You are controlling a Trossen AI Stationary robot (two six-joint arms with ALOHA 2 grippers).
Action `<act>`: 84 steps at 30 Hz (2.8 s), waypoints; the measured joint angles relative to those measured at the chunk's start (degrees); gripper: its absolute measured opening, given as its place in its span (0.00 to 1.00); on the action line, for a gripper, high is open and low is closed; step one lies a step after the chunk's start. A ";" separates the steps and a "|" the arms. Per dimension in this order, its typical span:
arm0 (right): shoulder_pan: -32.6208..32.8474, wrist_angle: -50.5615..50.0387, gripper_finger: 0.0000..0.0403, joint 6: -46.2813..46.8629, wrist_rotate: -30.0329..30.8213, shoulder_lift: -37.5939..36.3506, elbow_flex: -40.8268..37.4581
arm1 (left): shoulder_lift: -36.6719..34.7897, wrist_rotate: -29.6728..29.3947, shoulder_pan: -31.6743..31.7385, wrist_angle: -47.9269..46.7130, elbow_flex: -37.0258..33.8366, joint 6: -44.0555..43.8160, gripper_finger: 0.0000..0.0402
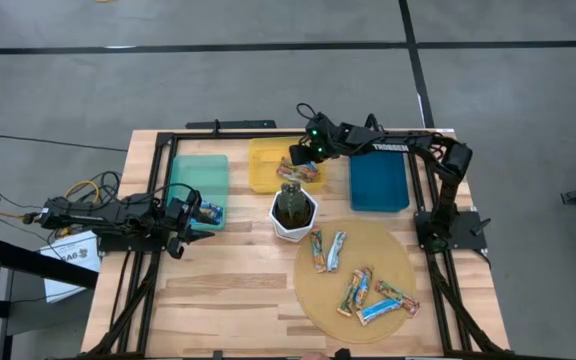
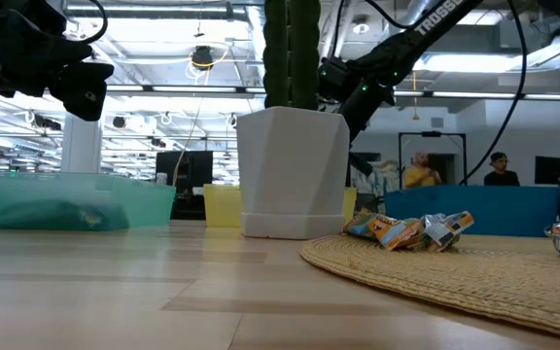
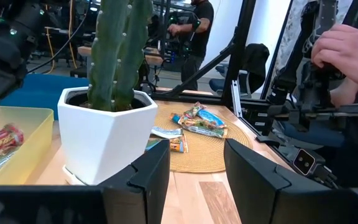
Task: Pick and place Granola Bars by type
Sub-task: Put the red granola bar into the yellow bin
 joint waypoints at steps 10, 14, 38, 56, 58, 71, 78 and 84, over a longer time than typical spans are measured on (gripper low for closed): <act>0.00 -0.29 0.23 -3.60 -0.77 -3.11 -0.02 | -0.01 0.02 -0.01 0.00 0.01 -0.01 0.36; 0.00 -5.11 0.23 -6.80 -1.53 -7.78 0.00 | 0.01 0.04 -0.02 0.00 -0.01 -0.01 0.36; 28.85 -60.77 0.24 -14.98 -1.68 -36.85 0.00 | -0.01 0.09 0.00 0.00 0.00 0.01 0.36; 53.88 -70.22 0.24 6.47 -1.51 -39.43 -7.93 | 0.02 0.09 0.01 0.00 0.00 0.00 0.36; 55.99 -70.00 0.24 8.07 -1.52 -39.25 -9.44 | 0.00 0.09 -0.02 0.00 -0.01 -0.01 0.36; 63.93 -51.08 0.24 18.70 -1.51 -38.66 -21.93 | 0.00 0.09 -0.01 0.00 0.01 -0.01 0.36; 66.19 -39.10 0.33 22.43 -1.60 -38.64 -27.71 | 0.02 0.09 -0.02 0.00 -0.01 0.01 0.36; 70.49 -35.98 0.47 26.91 -2.58 -34.21 -28.46 | 0.00 0.09 -0.01 0.00 0.00 -0.01 0.36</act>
